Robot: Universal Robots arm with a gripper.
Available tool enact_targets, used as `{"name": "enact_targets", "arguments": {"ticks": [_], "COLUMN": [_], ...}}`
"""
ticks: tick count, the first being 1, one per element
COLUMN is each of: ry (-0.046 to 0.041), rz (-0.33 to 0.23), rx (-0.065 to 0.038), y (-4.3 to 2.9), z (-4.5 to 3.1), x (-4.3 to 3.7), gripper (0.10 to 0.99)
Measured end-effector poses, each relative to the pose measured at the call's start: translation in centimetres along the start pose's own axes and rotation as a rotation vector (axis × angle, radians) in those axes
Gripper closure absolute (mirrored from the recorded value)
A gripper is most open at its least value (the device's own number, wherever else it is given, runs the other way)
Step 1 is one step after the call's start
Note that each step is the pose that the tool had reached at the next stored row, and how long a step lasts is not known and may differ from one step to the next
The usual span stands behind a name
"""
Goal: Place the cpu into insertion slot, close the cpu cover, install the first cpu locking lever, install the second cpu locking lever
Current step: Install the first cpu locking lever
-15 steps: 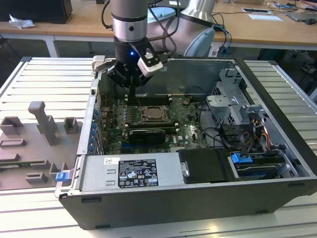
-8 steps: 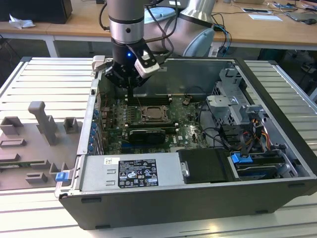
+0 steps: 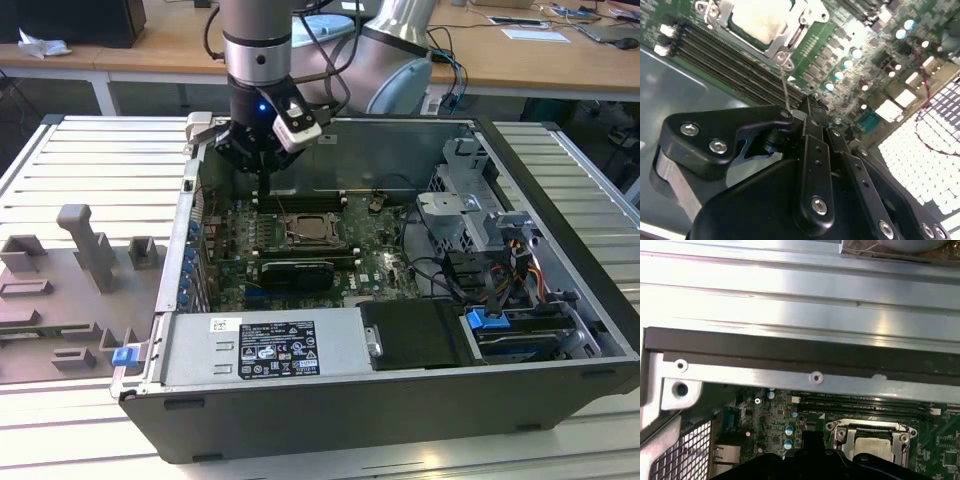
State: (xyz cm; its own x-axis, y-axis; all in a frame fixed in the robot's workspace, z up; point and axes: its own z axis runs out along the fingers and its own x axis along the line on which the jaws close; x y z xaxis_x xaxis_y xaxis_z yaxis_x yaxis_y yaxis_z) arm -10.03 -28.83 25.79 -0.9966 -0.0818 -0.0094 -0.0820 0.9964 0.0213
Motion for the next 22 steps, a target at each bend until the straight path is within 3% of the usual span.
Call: {"name": "enact_targets", "arguments": {"ticks": [1,2,9,12,18,22], "ry": [0.0,-0.0001,0.0002,0.0,-0.005,-0.0057], "rz": [0.0,0.0,0.0,0.002,0.026,0.037], "rx": [0.001,0.002,0.003,0.003,-0.044,-0.049], "y": [0.03,0.05,-0.12,-0.14,-0.17,-0.22], "z": [0.03,0.12,0.64,0.73,1.1,1.67], "x": [-0.4,-1.3,-4.45,-4.62,-4.85,-5.12], "gripper": [0.98,0.98,0.98,0.98,0.98,0.98]}}
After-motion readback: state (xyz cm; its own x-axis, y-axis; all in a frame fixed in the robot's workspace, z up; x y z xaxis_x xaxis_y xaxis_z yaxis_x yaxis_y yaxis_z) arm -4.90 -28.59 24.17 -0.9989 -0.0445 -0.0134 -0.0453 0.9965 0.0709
